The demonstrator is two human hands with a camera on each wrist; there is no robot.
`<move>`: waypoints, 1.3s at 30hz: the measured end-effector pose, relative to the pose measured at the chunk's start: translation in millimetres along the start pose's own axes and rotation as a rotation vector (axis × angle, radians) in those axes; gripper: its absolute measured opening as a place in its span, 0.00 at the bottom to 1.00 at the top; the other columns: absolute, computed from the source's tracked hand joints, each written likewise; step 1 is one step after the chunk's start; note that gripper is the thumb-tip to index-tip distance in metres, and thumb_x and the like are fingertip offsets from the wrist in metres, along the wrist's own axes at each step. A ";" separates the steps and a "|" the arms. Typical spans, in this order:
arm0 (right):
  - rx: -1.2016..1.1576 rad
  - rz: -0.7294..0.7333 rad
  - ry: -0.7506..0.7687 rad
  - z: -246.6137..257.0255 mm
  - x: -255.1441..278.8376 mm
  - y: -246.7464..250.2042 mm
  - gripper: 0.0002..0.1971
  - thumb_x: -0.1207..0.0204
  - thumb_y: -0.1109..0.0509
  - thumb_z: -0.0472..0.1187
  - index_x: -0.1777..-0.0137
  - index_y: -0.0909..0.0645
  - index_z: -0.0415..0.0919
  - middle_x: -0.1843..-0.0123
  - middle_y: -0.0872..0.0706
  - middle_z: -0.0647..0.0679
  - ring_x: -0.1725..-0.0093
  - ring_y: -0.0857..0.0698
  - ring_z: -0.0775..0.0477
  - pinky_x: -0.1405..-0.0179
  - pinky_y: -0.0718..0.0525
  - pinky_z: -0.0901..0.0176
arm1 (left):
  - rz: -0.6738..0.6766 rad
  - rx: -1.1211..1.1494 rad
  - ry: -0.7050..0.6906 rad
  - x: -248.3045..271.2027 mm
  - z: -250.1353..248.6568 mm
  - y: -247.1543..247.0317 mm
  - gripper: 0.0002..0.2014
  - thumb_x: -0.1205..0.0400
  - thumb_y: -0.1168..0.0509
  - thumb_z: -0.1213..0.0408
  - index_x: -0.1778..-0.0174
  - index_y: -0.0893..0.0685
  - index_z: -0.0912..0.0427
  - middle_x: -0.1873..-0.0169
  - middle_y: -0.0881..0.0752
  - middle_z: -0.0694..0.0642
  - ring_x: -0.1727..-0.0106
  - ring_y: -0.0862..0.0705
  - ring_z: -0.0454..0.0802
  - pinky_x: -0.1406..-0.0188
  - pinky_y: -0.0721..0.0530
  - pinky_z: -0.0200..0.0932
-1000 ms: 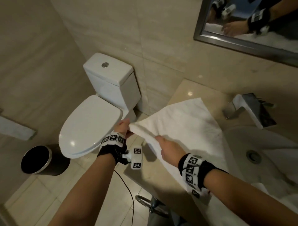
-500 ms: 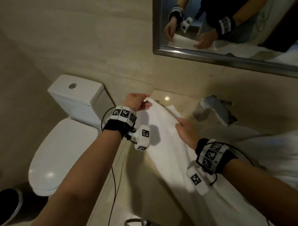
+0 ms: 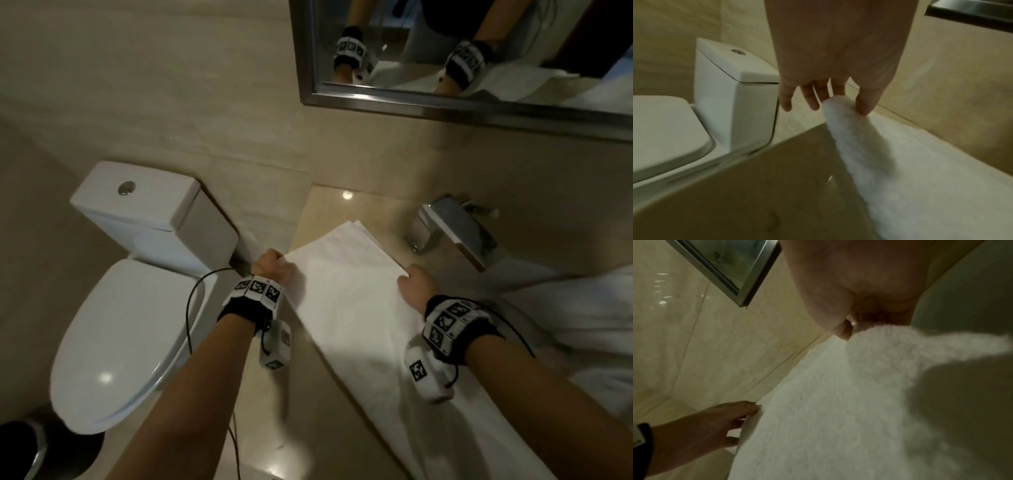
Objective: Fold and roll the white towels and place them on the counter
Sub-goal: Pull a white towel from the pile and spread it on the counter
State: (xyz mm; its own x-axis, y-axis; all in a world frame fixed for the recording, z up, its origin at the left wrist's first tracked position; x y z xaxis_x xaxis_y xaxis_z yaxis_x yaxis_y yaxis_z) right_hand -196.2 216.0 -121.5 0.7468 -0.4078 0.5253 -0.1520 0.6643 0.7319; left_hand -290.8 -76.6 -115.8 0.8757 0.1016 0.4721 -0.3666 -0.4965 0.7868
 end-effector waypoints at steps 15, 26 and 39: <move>0.083 0.094 0.171 71.8 -28.5 5.6 0.23 0.24 0.37 0.52 0.37 0.21 0.36 0.38 0.18 0.38 0.39 0.19 0.36 0.40 0.21 0.53 | -0.005 -0.088 -0.160 -14.5 -15.6 -3.4 0.11 0.17 0.39 0.58 0.44 0.24 0.60 0.46 0.17 0.64 0.47 0.18 0.63 0.46 0.18 0.51; 0.180 -0.044 0.082 81.3 -53.3 3.3 0.18 0.18 0.45 0.43 0.36 0.23 0.33 0.35 0.20 0.32 0.35 0.21 0.33 0.37 0.24 0.48 | 0.144 -0.130 -0.257 -11.4 -6.6 5.1 0.12 0.17 0.40 0.65 0.39 0.25 0.64 0.46 0.17 0.63 0.51 0.21 0.54 0.55 0.28 0.42; 0.050 0.003 0.052 78.7 -58.4 6.7 0.18 0.19 0.44 0.42 0.38 0.22 0.31 0.39 0.18 0.32 0.38 0.20 0.33 0.41 0.23 0.51 | 0.091 -0.368 -0.110 -21.9 -24.7 1.4 0.21 0.15 0.49 0.47 0.38 0.31 0.62 0.40 0.19 0.64 0.41 0.19 0.63 0.42 0.23 0.55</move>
State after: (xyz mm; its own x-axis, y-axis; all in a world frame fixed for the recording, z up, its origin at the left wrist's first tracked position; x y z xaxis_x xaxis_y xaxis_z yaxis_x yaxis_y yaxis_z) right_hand -291.8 195.0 -113.1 0.7785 -0.3721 0.5055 -0.1856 0.6329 0.7517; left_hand -318.3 -58.2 -115.2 0.8555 -0.0316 0.5168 -0.5150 -0.1553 0.8430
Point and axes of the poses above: each hand's wrist, its own x-axis away from the middle knuckle, its own y-axis out of the back of the hand, z = x × y, the point moved 8 cm from there along -x, towards the middle knuckle
